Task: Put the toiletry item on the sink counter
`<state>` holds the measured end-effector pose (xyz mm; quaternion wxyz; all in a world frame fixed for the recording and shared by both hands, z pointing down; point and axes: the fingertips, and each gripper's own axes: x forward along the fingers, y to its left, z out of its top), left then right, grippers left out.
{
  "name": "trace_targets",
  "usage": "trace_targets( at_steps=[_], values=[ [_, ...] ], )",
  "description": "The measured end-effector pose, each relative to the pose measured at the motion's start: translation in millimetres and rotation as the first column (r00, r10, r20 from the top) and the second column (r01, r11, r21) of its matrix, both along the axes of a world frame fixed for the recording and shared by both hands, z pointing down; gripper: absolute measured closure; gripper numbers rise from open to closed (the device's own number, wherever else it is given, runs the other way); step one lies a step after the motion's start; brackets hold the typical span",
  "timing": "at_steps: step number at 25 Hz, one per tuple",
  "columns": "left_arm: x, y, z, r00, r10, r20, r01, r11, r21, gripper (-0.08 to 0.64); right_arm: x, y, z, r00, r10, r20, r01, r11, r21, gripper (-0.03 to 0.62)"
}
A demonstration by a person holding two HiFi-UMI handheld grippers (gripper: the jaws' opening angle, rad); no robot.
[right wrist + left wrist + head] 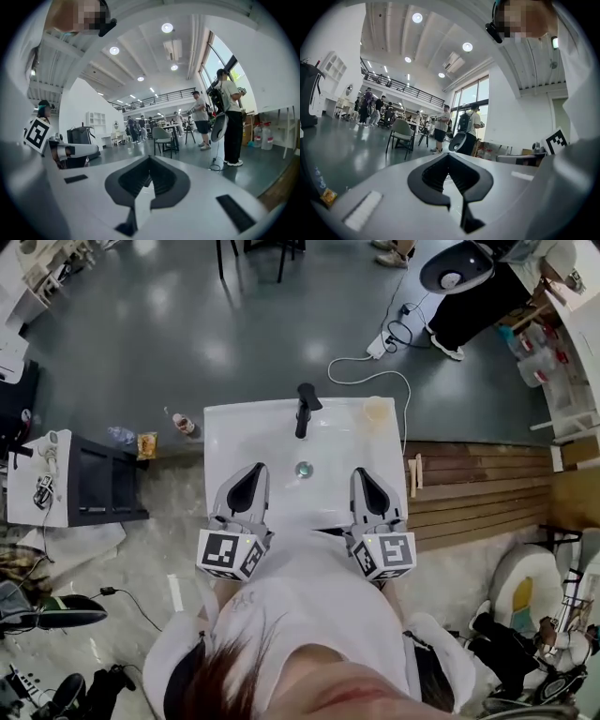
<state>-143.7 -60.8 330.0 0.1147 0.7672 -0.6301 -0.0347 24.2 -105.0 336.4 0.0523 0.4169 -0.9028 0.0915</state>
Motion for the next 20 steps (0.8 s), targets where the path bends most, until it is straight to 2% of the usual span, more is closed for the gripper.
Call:
trace_targets(
  at_steps=[4, 9, 15, 20],
  values=[
    [-6, -20, -15, 1.000, -0.021, 0.013, 0.020, 0.999, 0.049, 0.554, -12, -25, -9, 0.999, -0.033, -0.001, 0.033, 0.999, 0.044, 0.583],
    [-12, -3, -10, 1.000, -0.011, 0.002, 0.011, 1.000, 0.020, 0.554, -35, -5, 3, 0.997, -0.068, -0.039, 0.069, 0.997, 0.020, 0.583],
    [-4, 1, -4, 1.000, -0.017, -0.006, 0.017, 1.000, -0.006, 0.554, -53, 6, 19, 0.982, -0.154, -0.110, 0.156, 0.988, 0.008, 0.583],
    [-2, -1, -9, 1.000, -0.022, -0.002, 0.022, 1.000, -0.011, 0.554, -51, 6, 22, 0.983, -0.152, -0.101, 0.152, 0.988, -0.010, 0.583]
  ],
)
